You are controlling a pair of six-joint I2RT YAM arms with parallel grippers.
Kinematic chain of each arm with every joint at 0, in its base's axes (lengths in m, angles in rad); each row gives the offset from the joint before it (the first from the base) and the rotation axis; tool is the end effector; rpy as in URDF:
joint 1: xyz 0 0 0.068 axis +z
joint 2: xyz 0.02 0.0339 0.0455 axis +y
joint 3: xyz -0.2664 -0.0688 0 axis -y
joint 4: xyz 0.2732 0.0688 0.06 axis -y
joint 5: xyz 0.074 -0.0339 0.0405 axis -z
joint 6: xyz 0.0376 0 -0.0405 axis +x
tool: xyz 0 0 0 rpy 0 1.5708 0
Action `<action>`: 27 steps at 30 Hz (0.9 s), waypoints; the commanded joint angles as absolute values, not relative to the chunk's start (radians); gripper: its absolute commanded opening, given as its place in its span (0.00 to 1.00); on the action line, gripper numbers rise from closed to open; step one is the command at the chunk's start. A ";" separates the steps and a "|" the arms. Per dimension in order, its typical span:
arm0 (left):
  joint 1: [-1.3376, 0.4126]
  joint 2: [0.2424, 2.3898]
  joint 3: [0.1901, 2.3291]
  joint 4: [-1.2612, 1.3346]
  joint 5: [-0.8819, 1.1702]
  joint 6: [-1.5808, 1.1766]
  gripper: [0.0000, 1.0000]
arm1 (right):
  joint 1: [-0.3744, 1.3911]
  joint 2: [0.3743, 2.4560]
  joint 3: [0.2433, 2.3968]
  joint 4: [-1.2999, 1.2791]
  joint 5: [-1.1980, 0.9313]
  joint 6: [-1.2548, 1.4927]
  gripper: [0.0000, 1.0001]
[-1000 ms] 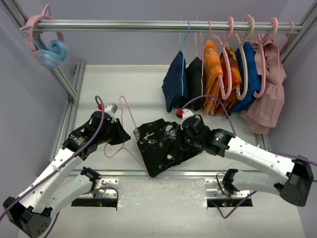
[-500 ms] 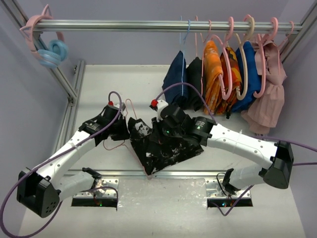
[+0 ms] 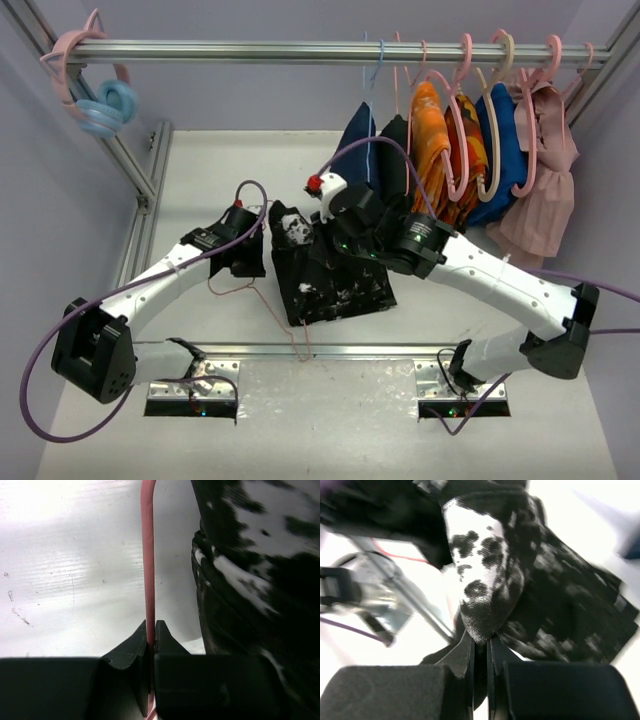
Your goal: Place the trousers on the hanger
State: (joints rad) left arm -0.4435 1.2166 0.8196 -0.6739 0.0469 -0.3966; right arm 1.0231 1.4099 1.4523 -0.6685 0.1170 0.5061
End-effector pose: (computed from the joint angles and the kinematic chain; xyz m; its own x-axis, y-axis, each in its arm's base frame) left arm 0.2307 -0.1115 0.2152 -0.9046 0.0026 -0.4262 0.1079 0.9688 -0.2231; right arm 0.1797 0.2862 0.3827 -0.6540 -0.1477 -0.7419 -0.5506 0.7655 0.3330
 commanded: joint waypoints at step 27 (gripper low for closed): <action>-0.525 1.126 0.738 -0.679 0.333 -0.535 0.00 | 0.829 1.597 0.868 -0.407 0.430 0.548 0.00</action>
